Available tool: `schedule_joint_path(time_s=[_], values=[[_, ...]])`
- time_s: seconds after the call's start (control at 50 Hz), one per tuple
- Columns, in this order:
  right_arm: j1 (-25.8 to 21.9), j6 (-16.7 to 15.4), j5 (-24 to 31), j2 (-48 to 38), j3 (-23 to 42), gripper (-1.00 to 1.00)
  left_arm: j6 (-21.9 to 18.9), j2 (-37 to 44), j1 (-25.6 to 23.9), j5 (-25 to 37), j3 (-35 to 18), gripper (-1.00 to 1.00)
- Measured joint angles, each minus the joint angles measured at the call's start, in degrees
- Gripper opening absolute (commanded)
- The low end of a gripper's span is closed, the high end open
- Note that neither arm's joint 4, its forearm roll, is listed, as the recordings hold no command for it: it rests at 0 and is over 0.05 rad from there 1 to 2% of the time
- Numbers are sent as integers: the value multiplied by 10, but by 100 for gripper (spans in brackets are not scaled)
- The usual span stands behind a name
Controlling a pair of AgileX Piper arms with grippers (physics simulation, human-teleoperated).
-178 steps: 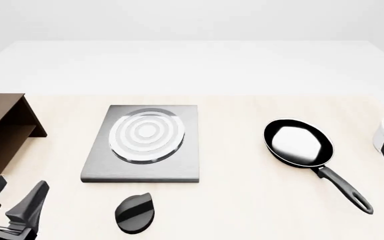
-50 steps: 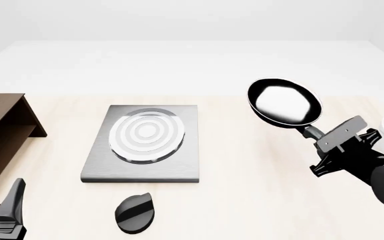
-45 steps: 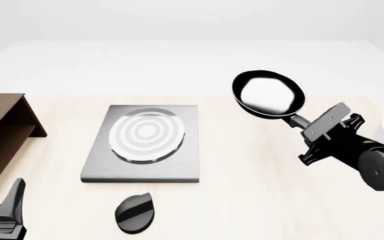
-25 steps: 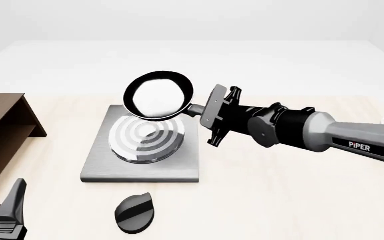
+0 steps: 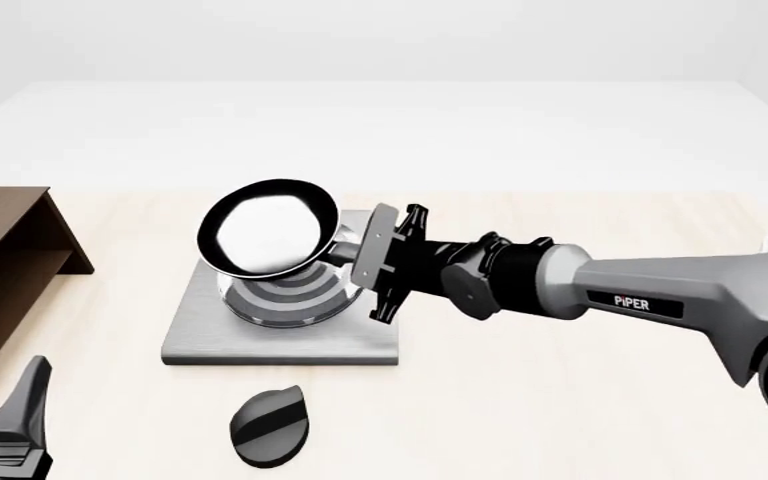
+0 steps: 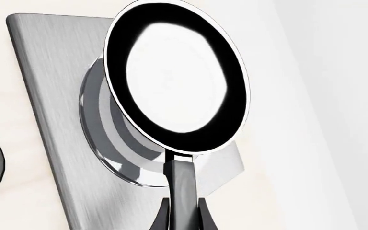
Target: Turn on the stove and put the frying pan on it.
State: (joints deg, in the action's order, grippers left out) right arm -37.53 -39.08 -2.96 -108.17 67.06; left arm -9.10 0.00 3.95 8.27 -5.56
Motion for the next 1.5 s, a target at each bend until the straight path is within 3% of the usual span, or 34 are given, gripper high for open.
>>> schedule_joint_path(time_s=[0.58,0.6,0.86,1.04,1.28,1.5], values=[[0,34,-35,-28,-43,-100,-2,0,2,-1,8,100],[0,34,-36,-29,-43,100,-2,0,2,-1,8,100],[-8,47,-33,-24,-45,100,-1,0,2,0,8,100],[-4,56,-6,37,-42,100,-1,0,1,0,8,100],[13,66,47,181,-59,100,1,0,-6,-1,7,100],[78,120,44,432,-212,100,-4,0,-8,-4,6,100]])
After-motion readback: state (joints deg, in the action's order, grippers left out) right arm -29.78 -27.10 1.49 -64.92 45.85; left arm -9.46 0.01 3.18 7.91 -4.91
